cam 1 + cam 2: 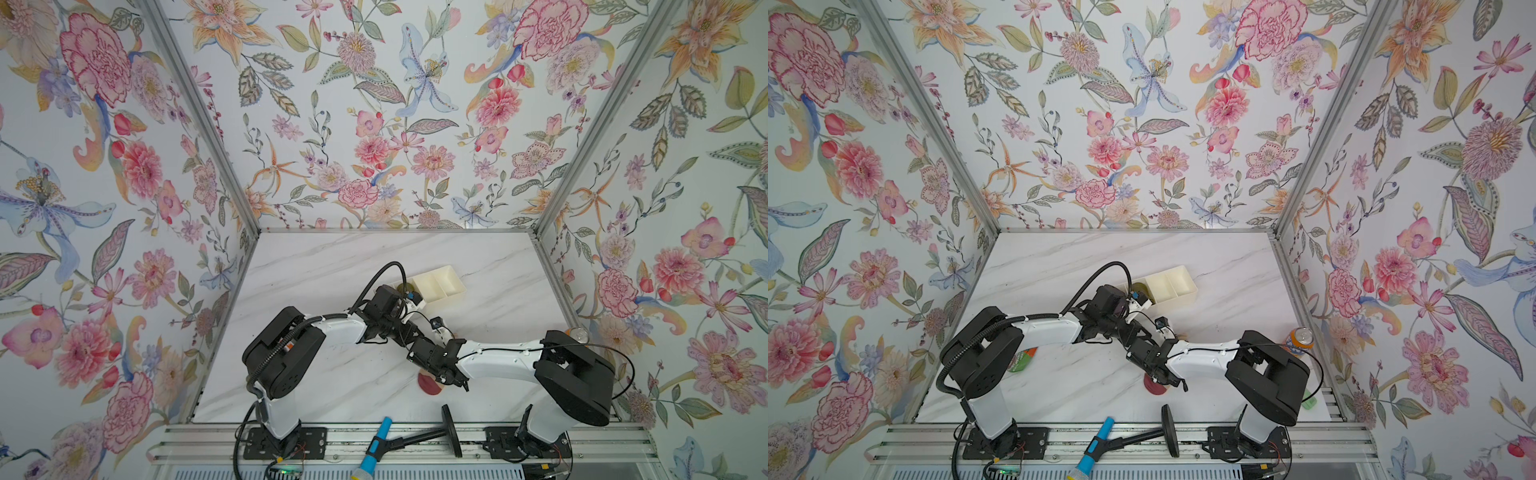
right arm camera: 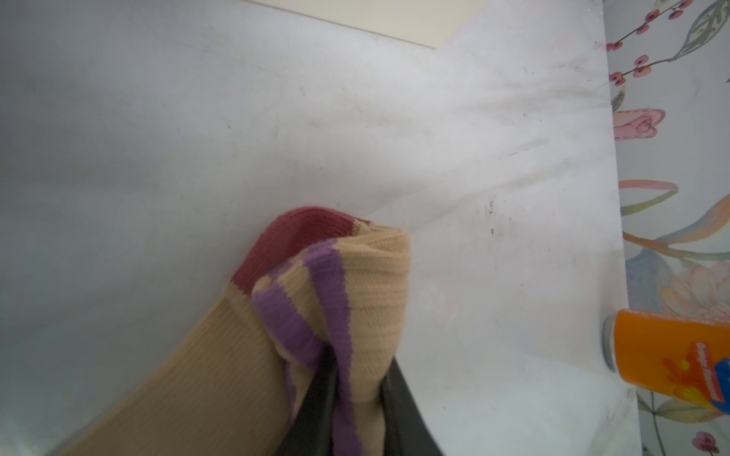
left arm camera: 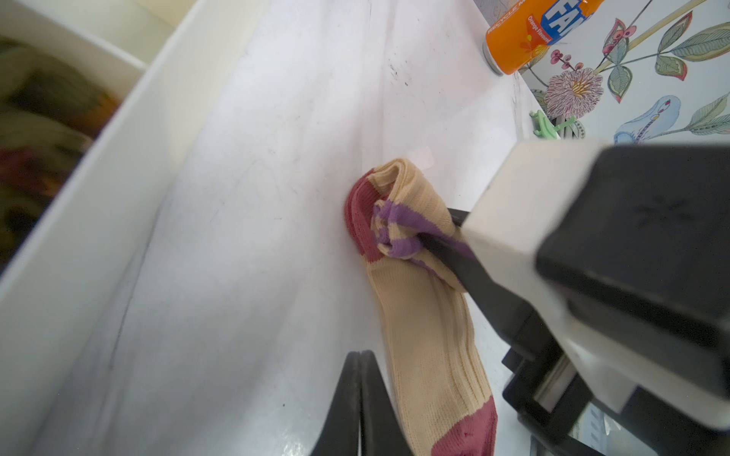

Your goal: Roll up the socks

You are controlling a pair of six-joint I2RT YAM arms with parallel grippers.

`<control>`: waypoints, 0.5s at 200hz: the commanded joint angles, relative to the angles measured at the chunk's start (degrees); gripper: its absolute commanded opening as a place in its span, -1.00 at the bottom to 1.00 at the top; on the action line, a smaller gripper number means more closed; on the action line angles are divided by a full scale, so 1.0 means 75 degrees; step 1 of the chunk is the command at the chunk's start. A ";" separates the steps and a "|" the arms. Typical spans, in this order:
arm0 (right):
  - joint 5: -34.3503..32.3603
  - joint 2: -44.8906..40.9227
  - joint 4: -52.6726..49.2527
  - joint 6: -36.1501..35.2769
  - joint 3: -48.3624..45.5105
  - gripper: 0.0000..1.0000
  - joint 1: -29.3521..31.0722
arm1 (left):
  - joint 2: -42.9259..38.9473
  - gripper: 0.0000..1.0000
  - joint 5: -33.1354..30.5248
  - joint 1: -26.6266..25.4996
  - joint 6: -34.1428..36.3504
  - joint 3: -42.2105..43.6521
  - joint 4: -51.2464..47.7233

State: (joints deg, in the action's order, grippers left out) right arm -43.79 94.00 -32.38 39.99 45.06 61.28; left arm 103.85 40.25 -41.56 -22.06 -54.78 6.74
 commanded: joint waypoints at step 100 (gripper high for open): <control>0.1234 -0.0589 0.0366 -0.0367 -0.0353 -0.26 0.0384 | 0.0379 -0.84 0.0280 0.0139 0.0088 -0.0435 0.0123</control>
State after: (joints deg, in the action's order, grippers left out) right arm -39.24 91.00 -30.57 38.57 43.94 63.68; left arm 105.16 40.56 -41.28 -21.91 -56.14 6.85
